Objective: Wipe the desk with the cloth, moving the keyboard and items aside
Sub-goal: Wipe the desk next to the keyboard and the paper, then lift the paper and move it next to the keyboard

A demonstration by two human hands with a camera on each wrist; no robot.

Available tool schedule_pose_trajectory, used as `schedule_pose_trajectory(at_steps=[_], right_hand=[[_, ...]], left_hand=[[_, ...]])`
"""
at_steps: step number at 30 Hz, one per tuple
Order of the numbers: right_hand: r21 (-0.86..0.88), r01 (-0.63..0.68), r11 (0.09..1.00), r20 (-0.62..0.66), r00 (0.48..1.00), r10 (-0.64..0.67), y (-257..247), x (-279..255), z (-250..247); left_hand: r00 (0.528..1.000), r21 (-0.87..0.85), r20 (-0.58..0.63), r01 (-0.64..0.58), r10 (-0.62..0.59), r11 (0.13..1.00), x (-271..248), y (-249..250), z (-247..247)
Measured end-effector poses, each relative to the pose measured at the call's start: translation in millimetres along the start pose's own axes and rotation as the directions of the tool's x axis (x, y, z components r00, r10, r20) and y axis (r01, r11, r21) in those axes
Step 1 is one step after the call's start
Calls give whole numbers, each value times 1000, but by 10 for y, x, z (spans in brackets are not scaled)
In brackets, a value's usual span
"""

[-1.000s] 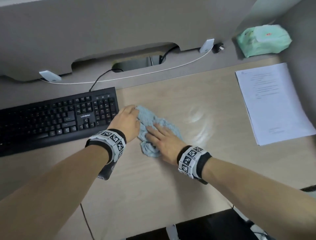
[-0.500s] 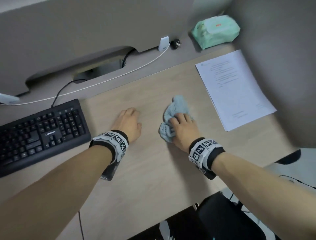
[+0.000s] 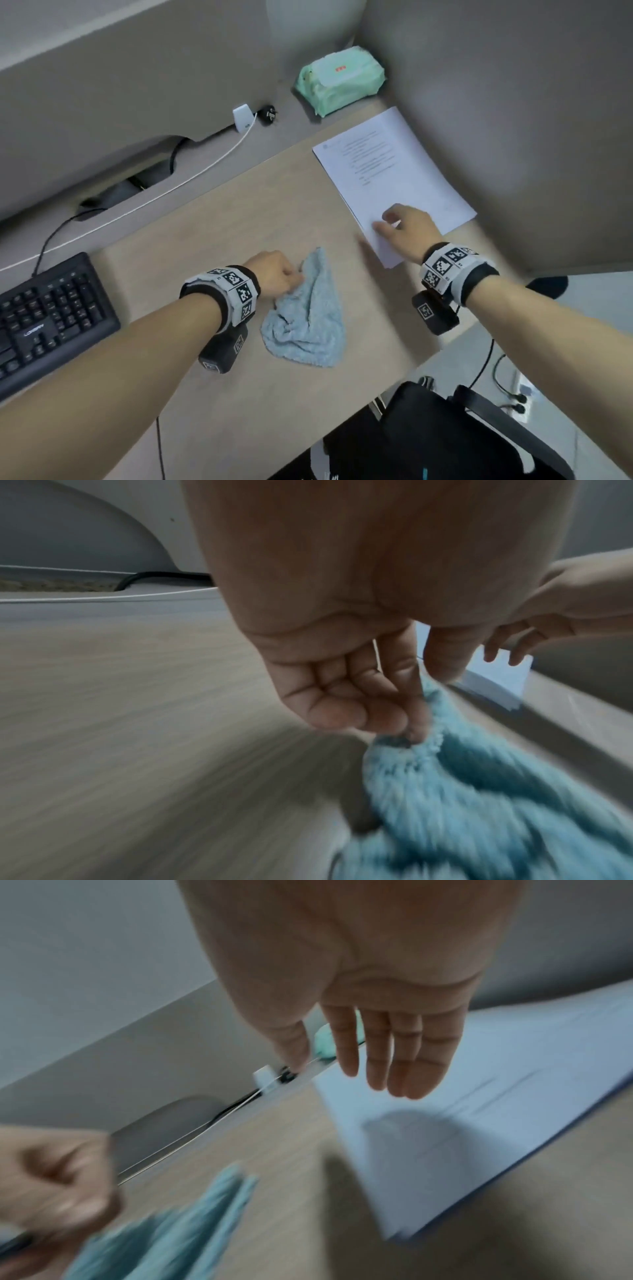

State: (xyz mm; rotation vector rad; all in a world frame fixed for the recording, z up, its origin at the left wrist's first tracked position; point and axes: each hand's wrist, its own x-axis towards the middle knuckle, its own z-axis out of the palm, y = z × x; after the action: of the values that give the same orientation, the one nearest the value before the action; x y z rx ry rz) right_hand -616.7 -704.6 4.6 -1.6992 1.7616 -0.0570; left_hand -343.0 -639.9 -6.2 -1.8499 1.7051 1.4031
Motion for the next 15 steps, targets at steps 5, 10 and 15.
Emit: schedule_pose_trajectory(at_steps=[5, 10, 15], right_hand=[[-65, -238, 969, -138, 964, 228, 549, 506, -466], [-182, -304, 935, -101, 952, 290, 735, 767, -483], [-194, -336, 921, -119, 941, 318, 731, 856, -478]], left_hand=[[975, -508, -188, 10, -122, 862, 324, 551, -193], [959, -764, -170, 18, -228, 644, 627, 1069, -198], [946, -828, -93, 100, -311, 551, 758, 1318, -162]])
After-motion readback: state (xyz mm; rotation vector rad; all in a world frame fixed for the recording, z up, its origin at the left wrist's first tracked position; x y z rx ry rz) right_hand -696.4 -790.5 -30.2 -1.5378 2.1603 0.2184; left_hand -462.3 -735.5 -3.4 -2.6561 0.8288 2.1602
